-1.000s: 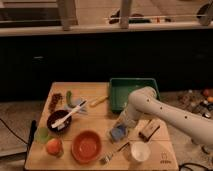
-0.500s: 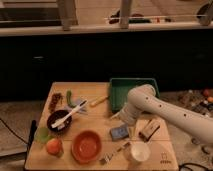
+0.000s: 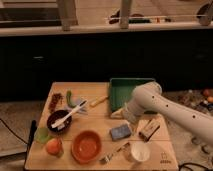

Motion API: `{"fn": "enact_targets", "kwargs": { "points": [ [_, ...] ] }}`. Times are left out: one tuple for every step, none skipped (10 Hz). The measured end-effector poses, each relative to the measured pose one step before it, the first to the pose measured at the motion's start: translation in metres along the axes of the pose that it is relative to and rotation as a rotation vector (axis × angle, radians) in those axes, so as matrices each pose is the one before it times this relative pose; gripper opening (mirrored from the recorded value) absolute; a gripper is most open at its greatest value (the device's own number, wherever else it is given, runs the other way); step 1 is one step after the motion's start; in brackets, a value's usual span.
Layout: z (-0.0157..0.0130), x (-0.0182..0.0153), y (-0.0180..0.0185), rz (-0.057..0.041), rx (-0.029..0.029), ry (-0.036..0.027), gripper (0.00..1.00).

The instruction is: Place sponge in table surface

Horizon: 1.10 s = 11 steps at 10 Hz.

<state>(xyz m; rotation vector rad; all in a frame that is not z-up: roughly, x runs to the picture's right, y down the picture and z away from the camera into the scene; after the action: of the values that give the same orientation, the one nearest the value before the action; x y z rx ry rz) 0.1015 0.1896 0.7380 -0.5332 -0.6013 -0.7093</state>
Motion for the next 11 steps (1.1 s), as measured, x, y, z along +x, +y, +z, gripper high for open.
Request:
{"fn": "enact_targets", "kwargs": {
  "points": [
    [-0.00049, 0.00078, 0.00093, 0.00071, 0.00153, 0.00217, 0.80],
    [0.00056, -0.00092, -0.00164, -0.00369, -0.00056, -0.00107, 0.80],
    [-0.00011, 0.00017, 0.00027, 0.00066, 0.00036, 0.00029, 0.80],
    [-0.00019, 0.00043, 0.00104, 0.00208, 0.00020, 0.00029, 0.80],
    [0.00019, -0.00033, -0.00038, -0.00094, -0.00034, -0.00047, 0.80],
    [0.00038, -0.00059, -0.00116, -0.00264, -0.00056, -0.00055, 0.80],
    [0.00000, -0.00005, -0.00009, -0.00014, 0.00002, -0.00008, 0.80],
    [-0.00005, 0.00012, 0.00028, 0.00058, 0.00003, 0.00011, 0.80],
    [0.00014, -0.00009, -0.00023, -0.00049, -0.00013, -0.00020, 0.80],
    [0.00016, -0.00019, -0.00028, -0.00066, -0.00021, -0.00030, 0.80],
    [0.00016, 0.00005, 0.00019, 0.00036, -0.00007, -0.00029, 0.80]
  ]
}}
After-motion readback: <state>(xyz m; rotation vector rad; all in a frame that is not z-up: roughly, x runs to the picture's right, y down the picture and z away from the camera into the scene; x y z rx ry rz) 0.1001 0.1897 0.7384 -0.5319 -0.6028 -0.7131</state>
